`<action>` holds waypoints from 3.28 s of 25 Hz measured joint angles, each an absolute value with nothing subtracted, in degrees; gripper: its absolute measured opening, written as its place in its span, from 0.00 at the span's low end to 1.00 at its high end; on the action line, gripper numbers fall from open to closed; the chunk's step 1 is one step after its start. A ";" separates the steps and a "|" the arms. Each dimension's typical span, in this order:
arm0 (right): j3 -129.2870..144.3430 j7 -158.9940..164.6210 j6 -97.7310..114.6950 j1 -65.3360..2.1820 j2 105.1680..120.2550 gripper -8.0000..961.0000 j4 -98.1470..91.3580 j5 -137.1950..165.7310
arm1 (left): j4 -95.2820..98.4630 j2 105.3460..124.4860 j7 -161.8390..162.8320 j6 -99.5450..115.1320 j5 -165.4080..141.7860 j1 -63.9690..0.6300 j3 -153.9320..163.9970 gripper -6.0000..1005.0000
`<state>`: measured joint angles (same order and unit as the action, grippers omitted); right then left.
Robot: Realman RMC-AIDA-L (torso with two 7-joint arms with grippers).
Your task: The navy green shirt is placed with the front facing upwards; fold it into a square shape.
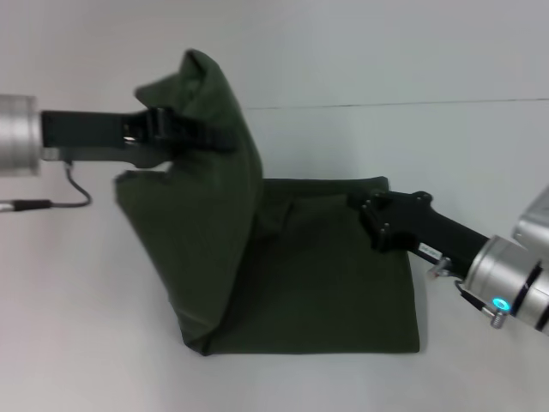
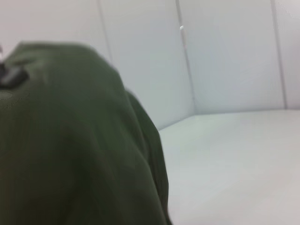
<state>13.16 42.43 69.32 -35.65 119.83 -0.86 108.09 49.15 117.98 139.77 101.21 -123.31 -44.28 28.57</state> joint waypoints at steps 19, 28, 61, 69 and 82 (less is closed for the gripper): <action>7.57 42.48 76.70 -27.97 119.73 0.01 -3.14 107.73 | 28.86 124.09 127.37 84.48 -117.30 -45.19 30.97 0.12; 7.69 43.70 76.93 -27.15 119.70 0.02 -3.31 107.73 | 19.32 124.46 120.48 79.92 -113.57 -47.66 31.20 0.12; 5.36 46.11 82.52 -22.85 119.61 0.13 -6.22 102.76 | 16.02 124.06 110.23 80.24 -107.07 -45.52 30.43 0.58; 9.84 69.05 90.53 -22.09 119.49 0.16 -21.08 102.85 | 26.27 121.51 115.11 88.98 -109.02 -38.07 37.65 0.95; 39.68 107.54 92.90 -30.96 118.66 0.62 -52.45 112.08 | 32.24 120.41 112.80 96.47 -121.54 -35.29 38.99 0.95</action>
<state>39.68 107.54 92.90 -30.96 118.66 -52.45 112.08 32.24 120.41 112.80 96.47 -121.54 -35.29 38.99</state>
